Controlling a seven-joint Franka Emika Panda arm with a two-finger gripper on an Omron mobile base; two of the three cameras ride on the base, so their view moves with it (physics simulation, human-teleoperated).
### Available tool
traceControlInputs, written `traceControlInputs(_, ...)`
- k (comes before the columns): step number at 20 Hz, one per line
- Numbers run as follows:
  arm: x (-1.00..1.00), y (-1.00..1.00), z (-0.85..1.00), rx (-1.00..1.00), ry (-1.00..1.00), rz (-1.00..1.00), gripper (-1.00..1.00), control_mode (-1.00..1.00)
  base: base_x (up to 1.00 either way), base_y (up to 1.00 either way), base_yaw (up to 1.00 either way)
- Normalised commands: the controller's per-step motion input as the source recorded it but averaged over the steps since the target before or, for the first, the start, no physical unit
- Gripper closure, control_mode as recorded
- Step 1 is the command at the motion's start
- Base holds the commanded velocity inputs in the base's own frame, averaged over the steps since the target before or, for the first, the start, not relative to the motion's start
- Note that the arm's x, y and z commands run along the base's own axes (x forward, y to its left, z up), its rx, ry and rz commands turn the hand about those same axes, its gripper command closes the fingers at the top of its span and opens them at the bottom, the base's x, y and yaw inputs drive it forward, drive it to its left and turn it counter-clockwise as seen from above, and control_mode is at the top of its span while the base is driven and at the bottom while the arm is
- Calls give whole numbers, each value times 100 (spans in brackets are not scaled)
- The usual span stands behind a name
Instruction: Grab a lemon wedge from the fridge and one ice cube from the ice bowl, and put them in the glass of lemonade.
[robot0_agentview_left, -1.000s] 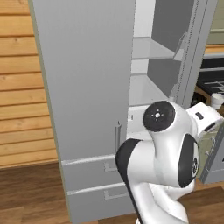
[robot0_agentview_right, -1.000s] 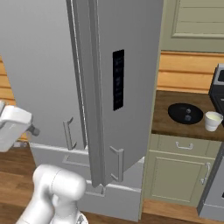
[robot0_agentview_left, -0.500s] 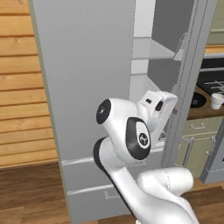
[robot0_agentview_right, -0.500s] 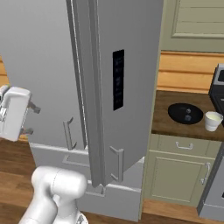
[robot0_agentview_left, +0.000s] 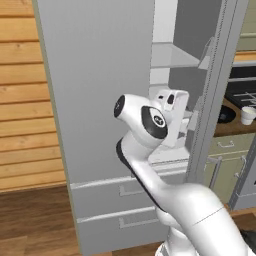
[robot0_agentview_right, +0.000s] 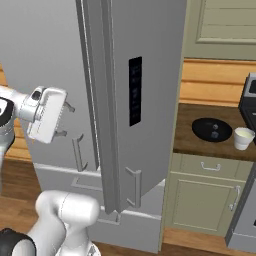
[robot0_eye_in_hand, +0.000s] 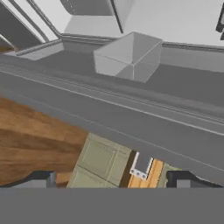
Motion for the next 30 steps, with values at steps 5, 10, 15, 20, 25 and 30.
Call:
traceControlInputs(5, 78, -21, -1, -1, 12, 0, -100, -100, 0, 0, 0)
traceControlInputs(10, 58, -31, 0, 0, 6, 0, -100, -100, 0, 0, 0)
traceControlInputs(15, 2, -83, 0, 0, 0, -4, -100, -100, 0, 0, 0)
traceControlInputs(20, -18, -100, 0, 0, 0, -9, -100, -100, 0, 0, 0)
traceControlInputs(25, -41, -100, 0, 1, 0, -13, -100, -100, 0, 0, 0)
traceControlInputs(30, -26, -100, 4, 2, 0, -13, -100, -100, 0, 0, 0)
